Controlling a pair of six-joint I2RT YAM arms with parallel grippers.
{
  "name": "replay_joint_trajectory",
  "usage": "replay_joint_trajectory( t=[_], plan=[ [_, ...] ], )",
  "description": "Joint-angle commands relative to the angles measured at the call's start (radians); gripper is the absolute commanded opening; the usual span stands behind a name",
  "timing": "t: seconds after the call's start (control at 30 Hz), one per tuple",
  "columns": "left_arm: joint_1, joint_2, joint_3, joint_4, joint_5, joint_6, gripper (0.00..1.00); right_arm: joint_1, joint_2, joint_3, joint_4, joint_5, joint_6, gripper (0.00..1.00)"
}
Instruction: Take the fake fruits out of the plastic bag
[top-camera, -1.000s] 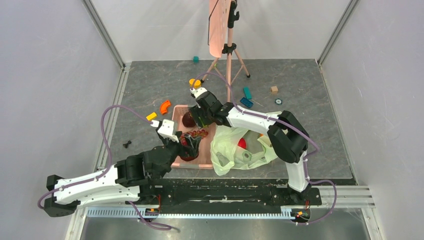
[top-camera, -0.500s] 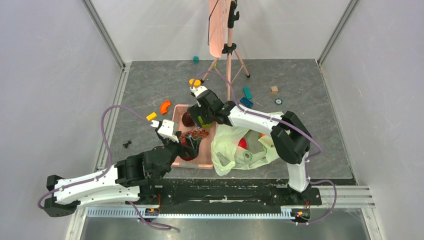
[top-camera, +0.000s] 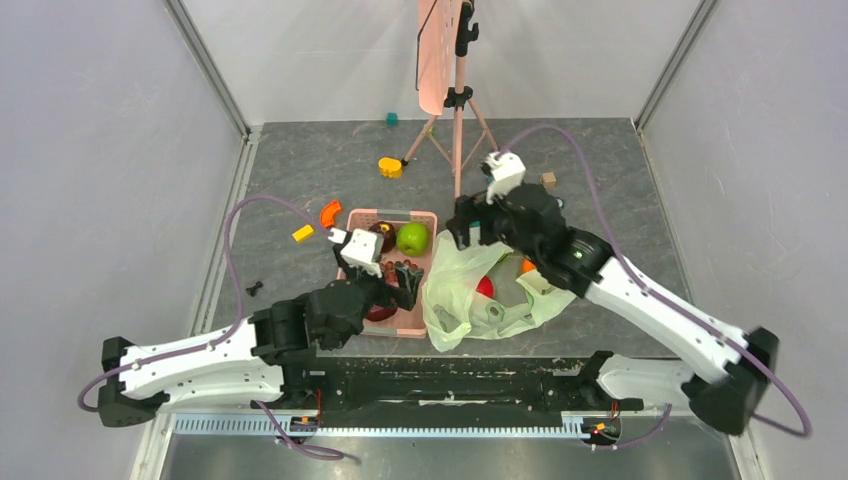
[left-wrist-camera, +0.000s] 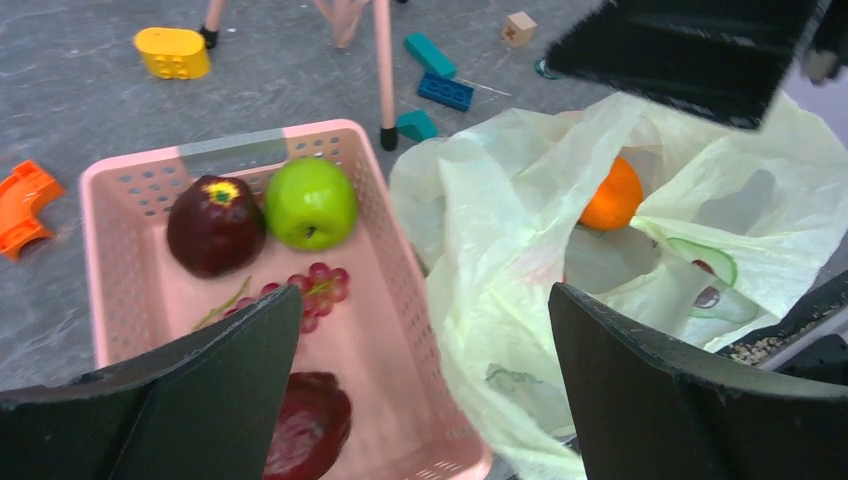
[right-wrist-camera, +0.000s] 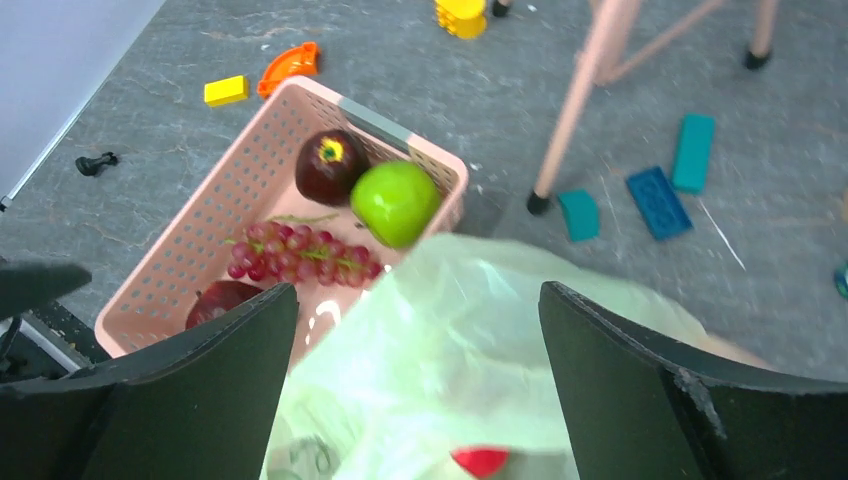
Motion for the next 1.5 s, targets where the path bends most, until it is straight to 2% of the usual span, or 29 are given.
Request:
replay_joint_trajectory(
  t=[0.0, 0.2, 0.47, 0.63, 0.87, 1.1, 1.37, 1.47],
  plan=[
    [0.037, 0.128, 0.082, 0.118, 0.131, 0.07, 1.0, -0.021, -0.173, -0.15, -0.068, -0.015, 0.061, 0.92],
    [0.162, 0.301, 0.117, 0.181, 0.398, 0.004, 1.0, -0.026, -0.329, -0.31, -0.148, -0.068, 0.112, 0.9],
    [0.174, 0.431, 0.159, 0.225, 0.519, 0.004, 1.0, -0.029, -0.303, -0.475, -0.077, -0.09, 0.152, 0.69],
    [0.174, 0.446, 0.135, 0.27, 0.589, -0.023, 0.98, -0.036, -0.252, -0.499, -0.034, -0.054, 0.157, 0.63],
    [0.168, 0.464, 0.116, 0.392, 0.767, -0.031, 0.9, -0.099, -0.213, -0.53, -0.007, 0.027, 0.215, 0.64],
    [0.165, 0.538, 0.071, 0.495, 0.821, -0.051, 0.88, -0.217, -0.256, -0.643, 0.164, -0.189, 0.223, 0.64],
    [0.165, 0.567, -0.016, 0.521, 0.736, -0.09, 0.96, -0.221, -0.231, -0.687, 0.318, -0.352, 0.216, 0.7],
    [0.167, 0.544, -0.036, 0.508, 0.702, -0.094, 1.0, -0.22, -0.219, -0.701, 0.364, -0.376, 0.223, 0.77]
  ],
)
